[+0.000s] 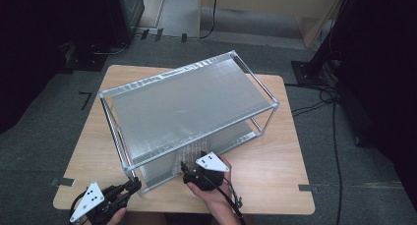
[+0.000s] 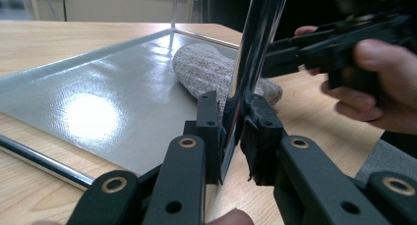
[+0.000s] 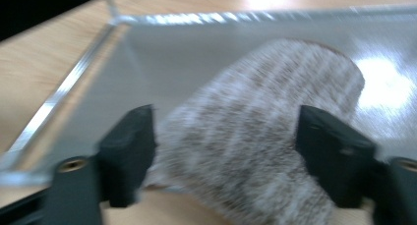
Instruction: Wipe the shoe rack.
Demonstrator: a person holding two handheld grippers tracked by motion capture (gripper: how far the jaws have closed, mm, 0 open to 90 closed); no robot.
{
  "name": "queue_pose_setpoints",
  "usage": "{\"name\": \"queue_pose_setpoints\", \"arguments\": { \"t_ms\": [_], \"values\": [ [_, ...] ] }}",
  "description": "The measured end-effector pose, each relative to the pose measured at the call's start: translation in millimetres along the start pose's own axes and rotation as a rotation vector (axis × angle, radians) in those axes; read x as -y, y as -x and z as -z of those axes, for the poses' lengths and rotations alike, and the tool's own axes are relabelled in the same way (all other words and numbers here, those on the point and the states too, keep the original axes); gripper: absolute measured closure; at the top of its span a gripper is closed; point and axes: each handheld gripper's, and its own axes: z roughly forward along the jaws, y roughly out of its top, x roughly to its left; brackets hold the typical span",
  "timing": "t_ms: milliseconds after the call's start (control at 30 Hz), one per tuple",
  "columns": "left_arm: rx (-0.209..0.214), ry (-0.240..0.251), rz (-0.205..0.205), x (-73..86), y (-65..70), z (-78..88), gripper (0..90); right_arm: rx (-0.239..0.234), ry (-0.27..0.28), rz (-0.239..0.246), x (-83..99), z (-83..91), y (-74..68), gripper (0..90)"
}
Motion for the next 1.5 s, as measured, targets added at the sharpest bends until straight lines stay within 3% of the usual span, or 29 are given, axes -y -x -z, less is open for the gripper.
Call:
{"name": "queue_pose_setpoints", "arguments": {
  "t_ms": [67,167,267,367,433,600,700,767,900,1000,1133,1233,1333,1400,1500],
  "values": [
    [0.000,0.000,0.000,0.0,0.0,-0.1,79.1,0.024,-0.032,-0.024,0.2,-11.9,0.4,13.7],
    [-0.001,0.000,-0.001,0.0,0.1,0.0,79.1,0.031,-0.062,-0.058,1.4,-26.7,-1.9,15.5],
    [-0.002,0.000,0.000,0.1,0.2,0.0,79.2,0.042,-0.137,-0.062,6.6,-41.1,-4.3,30.8],
    [0.000,0.000,0.000,0.2,0.0,-0.1,79.1,0.003,-0.120,-0.043,7.1,-40.9,-9.5,56.7],
    [0.000,0.002,0.002,0.2,-0.1,-0.3,79.1,-0.007,-0.115,-0.010,7.4,-39.9,-17.1,65.4],
    [-0.002,-0.003,-0.005,-0.1,0.8,0.0,79.2,-0.178,-0.094,0.109,11.8,-38.2,-40.2,69.5],
    [-0.001,-0.001,-0.003,0.2,1.0,0.0,79.3,-0.200,-0.092,0.125,12.2,-38.4,-42.6,69.2],
    [-0.001,-0.002,-0.005,0.3,0.9,0.2,79.3,-0.196,-0.096,0.104,10.3,-39.3,-35.8,69.1],
    [0.000,-0.002,-0.007,0.3,0.7,0.2,79.3,-0.100,-0.099,0.061,4.8,-41.0,-6.5,69.0],
    [0.000,-0.002,-0.008,0.3,0.7,0.2,79.3,0.009,-0.097,0.010,1.2,-39.8,26.1,68.3],
    [0.000,-0.002,-0.007,0.4,0.5,0.2,79.3,0.190,-0.074,-0.082,0.2,-28.8,72.6,67.2],
    [0.002,0.000,-0.006,0.3,0.7,-0.6,79.2,0.251,-0.052,-0.139,3.0,-12.6,98.5,68.6],
    [0.005,-0.003,-0.007,0.1,3.2,-3.0,79.2,0.245,-0.054,-0.122,8.7,2.2,105.1,69.1],
    [0.011,-0.006,-0.006,-0.1,6.3,-5.3,79.3,0.211,-0.064,-0.098,13.4,11.6,100.0,69.3],
    [0.031,-0.011,-0.007,-0.3,14.4,-12.2,79.2,0.120,-0.085,-0.044,21.7,25.0,84.8,69.3]
  ]
}}
